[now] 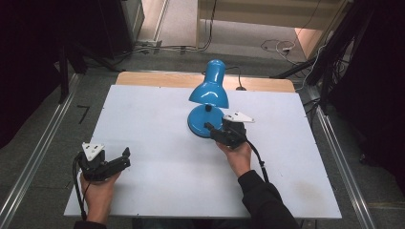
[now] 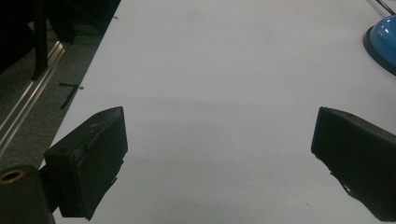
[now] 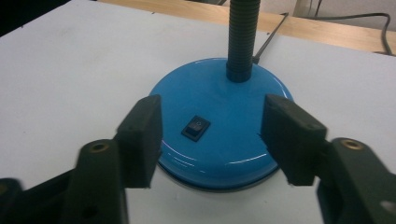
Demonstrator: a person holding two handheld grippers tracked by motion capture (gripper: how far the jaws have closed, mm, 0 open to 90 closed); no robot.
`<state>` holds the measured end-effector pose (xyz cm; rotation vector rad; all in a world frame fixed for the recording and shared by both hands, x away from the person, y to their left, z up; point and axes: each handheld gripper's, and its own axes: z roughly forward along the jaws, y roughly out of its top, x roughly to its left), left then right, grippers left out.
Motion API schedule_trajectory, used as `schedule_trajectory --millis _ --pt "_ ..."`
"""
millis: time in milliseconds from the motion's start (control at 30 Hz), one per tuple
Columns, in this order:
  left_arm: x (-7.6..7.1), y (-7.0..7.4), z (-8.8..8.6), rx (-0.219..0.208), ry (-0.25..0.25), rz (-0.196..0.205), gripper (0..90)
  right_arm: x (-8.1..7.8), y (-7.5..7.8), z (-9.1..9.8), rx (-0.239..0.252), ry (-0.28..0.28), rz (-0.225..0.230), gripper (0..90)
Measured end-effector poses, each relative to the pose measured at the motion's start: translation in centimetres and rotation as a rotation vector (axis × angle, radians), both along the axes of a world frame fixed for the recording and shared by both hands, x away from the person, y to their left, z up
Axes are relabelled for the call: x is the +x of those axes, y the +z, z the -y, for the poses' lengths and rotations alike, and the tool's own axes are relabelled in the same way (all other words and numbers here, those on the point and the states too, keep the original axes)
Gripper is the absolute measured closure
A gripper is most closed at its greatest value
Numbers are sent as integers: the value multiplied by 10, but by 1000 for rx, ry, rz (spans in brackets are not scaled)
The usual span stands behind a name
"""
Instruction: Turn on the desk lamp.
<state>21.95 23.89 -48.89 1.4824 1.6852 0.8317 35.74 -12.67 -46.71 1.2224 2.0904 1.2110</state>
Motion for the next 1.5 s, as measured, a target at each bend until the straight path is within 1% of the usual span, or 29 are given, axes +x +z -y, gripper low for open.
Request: schedule_trajectory --millis 67,167,200,233,267,300,333,433,500,767,1033,1100,1500 --pt "0 0 0 -1 0 -1 44 2 -3 -2 1 13 2 474" --pt "0 0 0 1 -3 -4 45 3 -7 -5 -5 15 20 612" --pt "1 0 0 2 -4 -5 45 4 -8 -7 -7 13 27 672" --pt "1 0 0 2 -3 -5 45 4 -10 -8 -5 11 31 752" --pt "1 0 0 1 -4 -5 45 6 -11 -9 6 20 23 816" --pt "1 0 0 1 -5 -5 45 8 -13 -10 5 25 16 864" --pt "1 0 0 1 -4 -5 45 9 -14 -11 -2 26 12 878" --pt "0 0 0 -2 -2 -5 45 13 -18 -16 -9 22 19 879" --pt "0 0 -1 -2 -2 -6 45 15 -19 -18 2 17 12 880" --pt "0 -1 -2 -3 -2 -9 45 19 -26 -24 -3 -1 -5 881" --pt "0 -1 -2 -4 -2 -10 45 21 -29 -25 9 -13 -9 881" --pt "0 -1 -2 -4 -1 -10 45 22 -29 -24 3 -15 -10 881" --pt "0 -1 -3 -6 0 -8 45 23 -33 -26 9 -21 -23 881"
